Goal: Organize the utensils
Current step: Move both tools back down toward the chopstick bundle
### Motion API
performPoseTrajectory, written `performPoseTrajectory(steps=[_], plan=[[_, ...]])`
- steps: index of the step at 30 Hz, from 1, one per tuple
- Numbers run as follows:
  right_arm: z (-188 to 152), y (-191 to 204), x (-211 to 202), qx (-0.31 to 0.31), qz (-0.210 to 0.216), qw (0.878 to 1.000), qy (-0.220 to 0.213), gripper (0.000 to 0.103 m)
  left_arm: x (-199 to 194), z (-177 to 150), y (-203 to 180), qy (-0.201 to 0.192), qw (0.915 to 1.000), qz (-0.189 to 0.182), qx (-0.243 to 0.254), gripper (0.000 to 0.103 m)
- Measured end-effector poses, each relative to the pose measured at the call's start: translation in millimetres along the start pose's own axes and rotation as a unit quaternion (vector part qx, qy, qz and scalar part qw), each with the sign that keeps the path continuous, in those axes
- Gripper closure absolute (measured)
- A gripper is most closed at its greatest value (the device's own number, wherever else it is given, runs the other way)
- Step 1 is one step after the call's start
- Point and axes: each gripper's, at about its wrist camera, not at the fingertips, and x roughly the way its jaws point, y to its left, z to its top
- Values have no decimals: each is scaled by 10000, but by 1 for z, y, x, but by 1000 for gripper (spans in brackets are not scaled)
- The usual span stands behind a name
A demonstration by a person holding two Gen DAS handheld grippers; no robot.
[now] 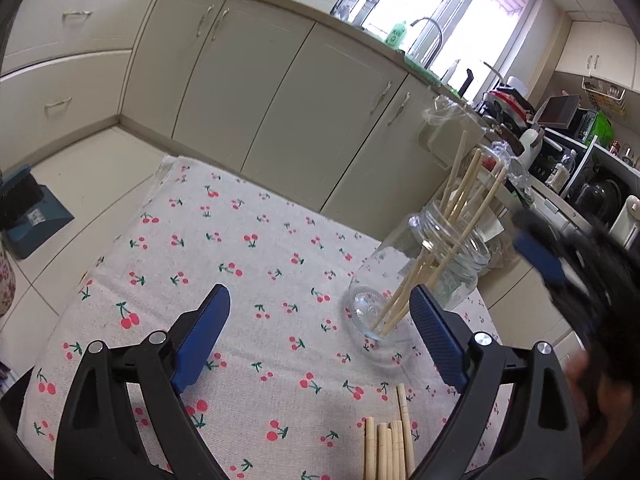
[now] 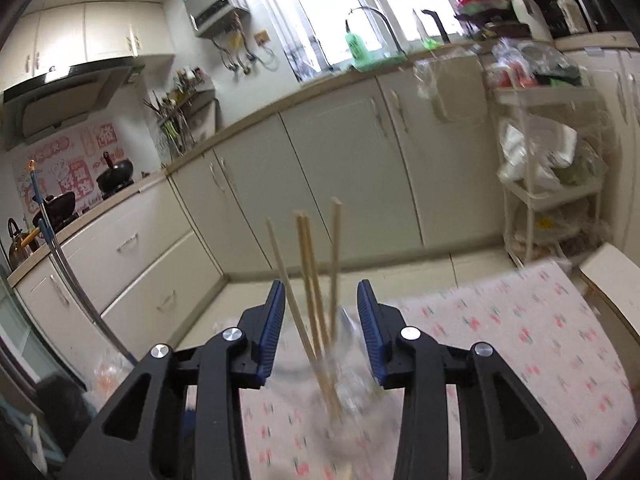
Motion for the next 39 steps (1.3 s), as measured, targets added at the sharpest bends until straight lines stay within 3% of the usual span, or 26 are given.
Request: performPoseTrajectory(steps=[2, 6, 10, 14, 21, 24, 28, 39], plan=[[-19, -3, -10, -88, -88, 9990, 423, 66, -2, 0, 2, 173, 9998, 39, -42, 16], [-77, -4, -19, -440, -144, 9874, 1516, 77, -14, -9, -1, 489, 9985, 191, 174, 16], [-107, -1, -15, -526, -118, 9797, 1930, 81, -31, -24, -9, 814, 9947, 307, 544, 16], [-108, 7, -1, -620, -174, 9785, 1958, 81, -44, -36, -11, 1002, 9910, 436, 768, 16], [-104, 14, 34, -1052, -659, 9720, 1993, 81, -51, -53, -20, 1207, 9844, 605, 1129, 16], [-102, 14, 39, -1328, -738, 9662, 2083, 88, -49, -57, -26, 1270, 9807, 688, 1317, 16], [-102, 6, 29, -1516, -709, 9596, 2263, 95, -42, -59, -31, 1379, 9770, 726, 1456, 16], [-106, -20, 3, -1010, -285, 9631, 2479, 95, -10, -63, -46, 1840, 9549, 1227, 1980, 16]])
